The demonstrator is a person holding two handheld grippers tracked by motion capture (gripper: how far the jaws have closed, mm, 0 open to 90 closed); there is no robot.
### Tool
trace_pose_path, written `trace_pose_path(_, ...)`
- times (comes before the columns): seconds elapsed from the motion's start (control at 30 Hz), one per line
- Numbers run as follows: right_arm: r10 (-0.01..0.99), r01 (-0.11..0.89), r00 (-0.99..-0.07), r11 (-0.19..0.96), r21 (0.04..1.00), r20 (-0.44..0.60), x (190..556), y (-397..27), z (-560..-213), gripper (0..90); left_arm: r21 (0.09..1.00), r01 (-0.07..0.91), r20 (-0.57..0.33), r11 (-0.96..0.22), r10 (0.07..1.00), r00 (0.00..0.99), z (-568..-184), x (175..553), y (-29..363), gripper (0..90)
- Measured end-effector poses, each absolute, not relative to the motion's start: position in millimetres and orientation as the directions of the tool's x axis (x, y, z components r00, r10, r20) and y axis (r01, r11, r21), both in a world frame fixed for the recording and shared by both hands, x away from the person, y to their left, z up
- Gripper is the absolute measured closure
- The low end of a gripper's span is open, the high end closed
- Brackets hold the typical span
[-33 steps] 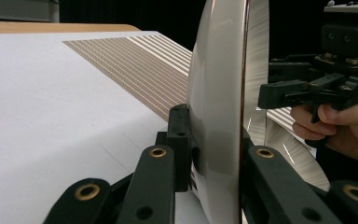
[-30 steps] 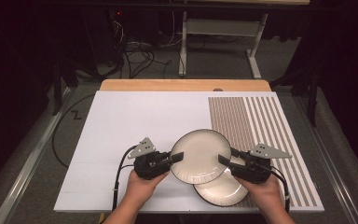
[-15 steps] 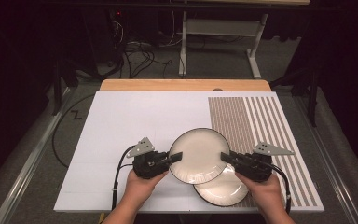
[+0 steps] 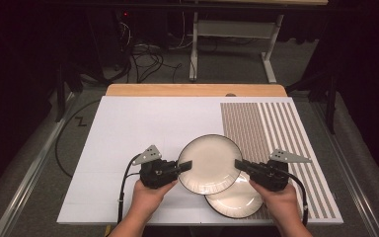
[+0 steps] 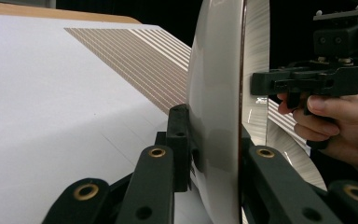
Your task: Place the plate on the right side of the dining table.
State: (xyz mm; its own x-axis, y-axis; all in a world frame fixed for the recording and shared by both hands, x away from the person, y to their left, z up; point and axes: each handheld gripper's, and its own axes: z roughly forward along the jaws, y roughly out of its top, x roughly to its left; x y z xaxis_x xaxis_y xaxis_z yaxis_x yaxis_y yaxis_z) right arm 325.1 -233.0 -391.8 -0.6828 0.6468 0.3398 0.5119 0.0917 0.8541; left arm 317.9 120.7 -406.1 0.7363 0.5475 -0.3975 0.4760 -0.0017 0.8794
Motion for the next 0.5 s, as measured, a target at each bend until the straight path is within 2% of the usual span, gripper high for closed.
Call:
trace_pose_path(0.13, 0.642, 0.515, -0.683, 0.087, 0.853, 0.347, 324.1, -233.4, -390.2, 86.7, 0.867, 0.497, -0.429, 0.019, 0.535, 0.728, -405.7, 318.5, 122.1, 79.3)
trace_pose_path(0.5, 0.646, 0.506, -0.689, 0.105, 0.856, 0.328, 321.0, -233.1, -383.2, 87.3, 0.874, 0.486, -0.42, 0.022, 0.539, 0.73, -401.6, 317.6, 120.9, 80.4)
